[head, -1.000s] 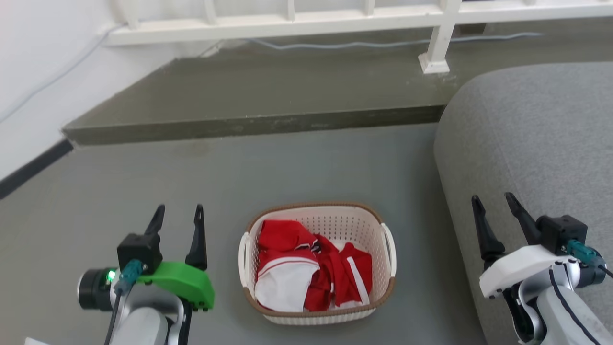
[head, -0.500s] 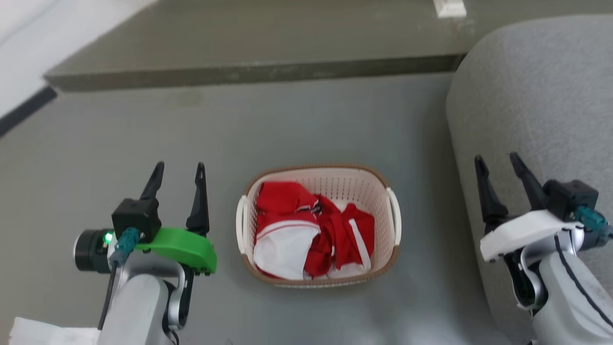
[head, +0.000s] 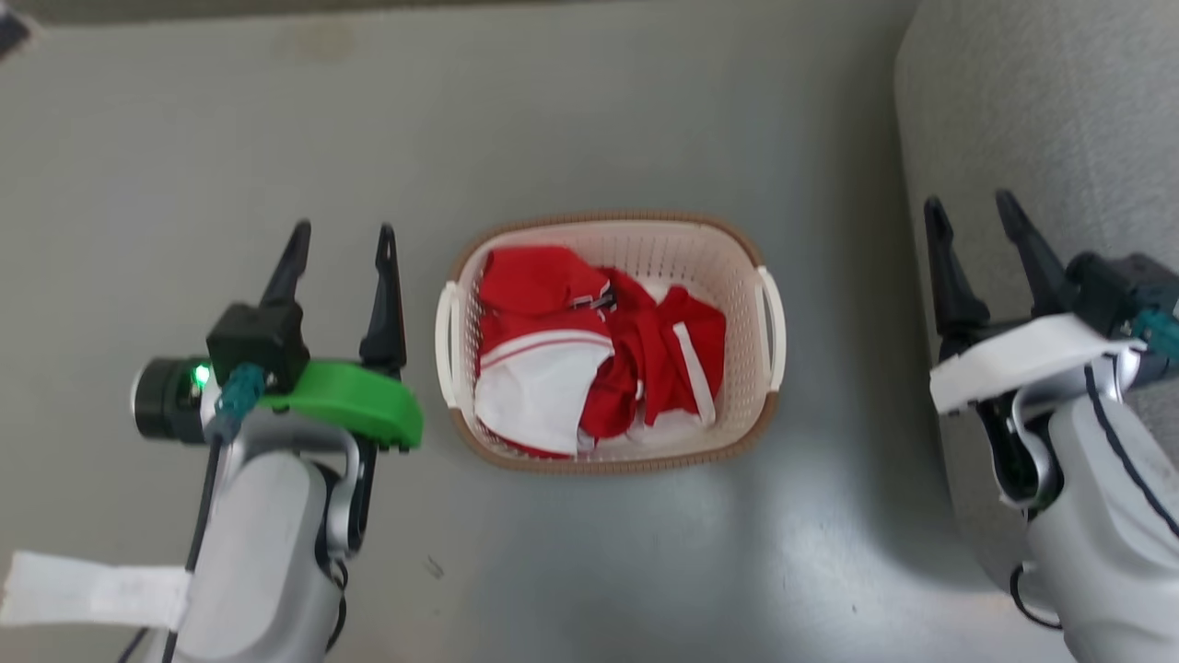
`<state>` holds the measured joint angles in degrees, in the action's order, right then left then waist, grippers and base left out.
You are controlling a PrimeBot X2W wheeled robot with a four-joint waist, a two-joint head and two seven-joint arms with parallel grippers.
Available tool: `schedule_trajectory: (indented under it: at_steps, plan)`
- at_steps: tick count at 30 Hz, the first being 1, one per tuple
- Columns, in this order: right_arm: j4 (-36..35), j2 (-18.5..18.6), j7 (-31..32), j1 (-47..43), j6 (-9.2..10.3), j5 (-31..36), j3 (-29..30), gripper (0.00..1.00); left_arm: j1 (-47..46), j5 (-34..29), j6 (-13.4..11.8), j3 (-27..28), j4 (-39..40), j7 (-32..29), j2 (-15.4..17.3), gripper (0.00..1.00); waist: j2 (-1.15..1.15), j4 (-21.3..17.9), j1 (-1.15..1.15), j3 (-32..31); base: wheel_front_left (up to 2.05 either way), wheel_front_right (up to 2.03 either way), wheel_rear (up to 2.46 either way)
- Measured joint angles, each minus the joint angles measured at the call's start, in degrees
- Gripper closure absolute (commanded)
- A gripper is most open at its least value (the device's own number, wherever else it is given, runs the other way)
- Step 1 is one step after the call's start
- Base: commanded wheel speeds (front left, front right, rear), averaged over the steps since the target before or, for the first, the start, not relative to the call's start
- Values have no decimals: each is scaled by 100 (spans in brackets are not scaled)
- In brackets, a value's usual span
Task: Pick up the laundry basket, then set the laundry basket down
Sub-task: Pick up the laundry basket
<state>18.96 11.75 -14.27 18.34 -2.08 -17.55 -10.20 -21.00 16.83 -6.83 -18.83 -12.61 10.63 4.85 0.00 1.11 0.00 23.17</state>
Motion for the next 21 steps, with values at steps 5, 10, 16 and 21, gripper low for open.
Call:
schedule_trajectory:
  at_steps: [5,10,16,21]
  plan:
    - [58,7,0,372,-43,19,-5,0,-382,-38,0,-2,-58,-66,-23,0,0,-10,0,415,0,0,0]
    - [205,10,-16,925,-93,60,-29,0,-933,18,25,2,-335,-178,-92,0,0,-18,0,889,0,0,0]
    - [626,-70,-33,1361,-168,109,-210,0,-1426,90,45,38,-754,-307,-146,0,0,-28,1,1272,0,0,0]
    - [1066,-91,-30,1588,-212,127,-280,0,-1731,163,160,-9,-1181,-464,-176,0,0,-40,0,1498,0,0,0]
